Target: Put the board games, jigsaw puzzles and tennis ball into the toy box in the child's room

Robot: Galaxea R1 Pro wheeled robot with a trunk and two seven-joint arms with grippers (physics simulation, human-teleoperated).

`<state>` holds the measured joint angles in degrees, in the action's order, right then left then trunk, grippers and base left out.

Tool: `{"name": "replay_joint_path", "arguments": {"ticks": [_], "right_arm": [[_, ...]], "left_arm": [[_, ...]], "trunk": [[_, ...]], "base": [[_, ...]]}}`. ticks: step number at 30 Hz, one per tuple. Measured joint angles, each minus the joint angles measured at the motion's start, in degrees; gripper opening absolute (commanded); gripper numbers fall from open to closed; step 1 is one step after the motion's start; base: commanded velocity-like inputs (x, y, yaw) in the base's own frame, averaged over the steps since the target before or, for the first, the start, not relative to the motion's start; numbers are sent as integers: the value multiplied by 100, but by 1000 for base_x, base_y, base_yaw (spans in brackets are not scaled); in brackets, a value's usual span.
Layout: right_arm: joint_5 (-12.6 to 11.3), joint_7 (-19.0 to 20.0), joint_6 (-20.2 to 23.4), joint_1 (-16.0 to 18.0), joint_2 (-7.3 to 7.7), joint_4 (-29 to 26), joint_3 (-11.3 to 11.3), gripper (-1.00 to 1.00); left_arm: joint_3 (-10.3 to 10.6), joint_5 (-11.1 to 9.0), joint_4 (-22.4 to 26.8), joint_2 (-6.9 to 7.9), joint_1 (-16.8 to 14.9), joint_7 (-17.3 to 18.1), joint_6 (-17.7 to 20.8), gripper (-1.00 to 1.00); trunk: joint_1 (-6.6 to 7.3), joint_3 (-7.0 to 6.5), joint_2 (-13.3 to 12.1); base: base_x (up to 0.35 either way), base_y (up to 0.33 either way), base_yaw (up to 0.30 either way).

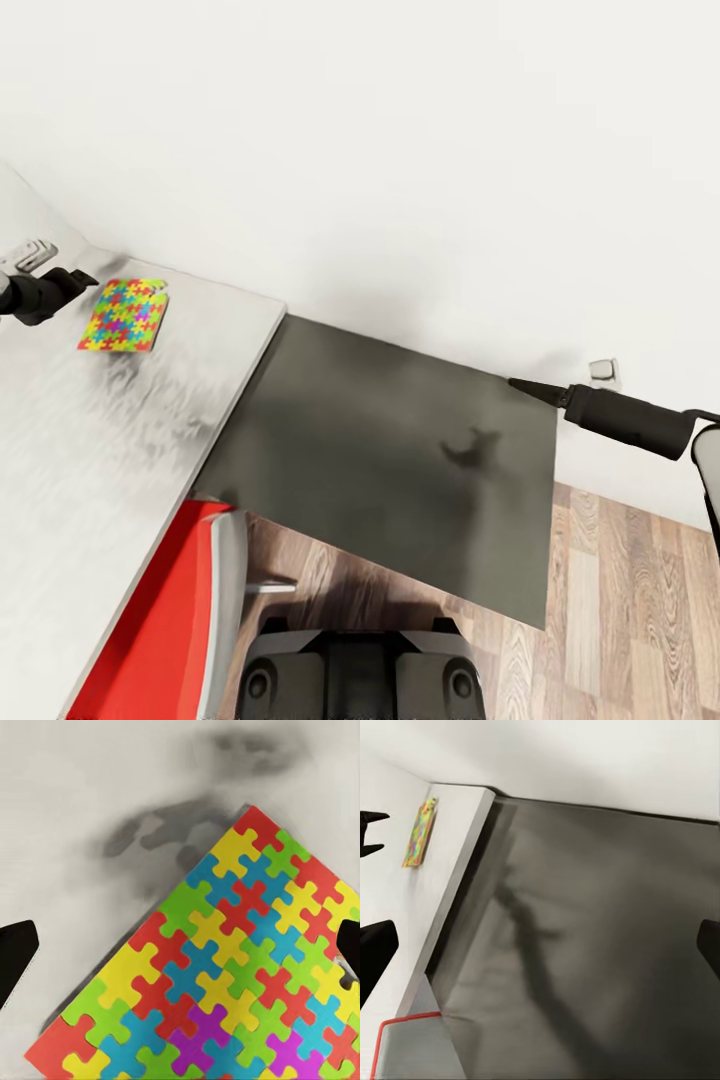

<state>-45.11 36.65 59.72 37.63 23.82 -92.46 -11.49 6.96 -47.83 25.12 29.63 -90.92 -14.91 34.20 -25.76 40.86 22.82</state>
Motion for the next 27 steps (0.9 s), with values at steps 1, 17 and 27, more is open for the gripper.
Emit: {"name": "replay_joint_path", "arguments": {"ticks": [1, 17, 27], "right_arm": [[-42, 27, 0, 4, 32, 0, 28, 100], [-247, 150, -1, 69, 107, 161, 170, 100], [-250, 149, 0, 68, 108, 230, 170, 100]], "left_arm": [[0, 2, -1, 0, 13, 18, -1, 100], [-147, 98, 0, 172, -64, -42, -58, 100], [-148, 97, 0, 497, -390, -109, -58, 100]], "trunk": [[0, 8, 0], [1, 52, 1], [1, 52, 1]], "base": [[0, 0, 51], [0, 0, 16], [0, 0, 0]]}}
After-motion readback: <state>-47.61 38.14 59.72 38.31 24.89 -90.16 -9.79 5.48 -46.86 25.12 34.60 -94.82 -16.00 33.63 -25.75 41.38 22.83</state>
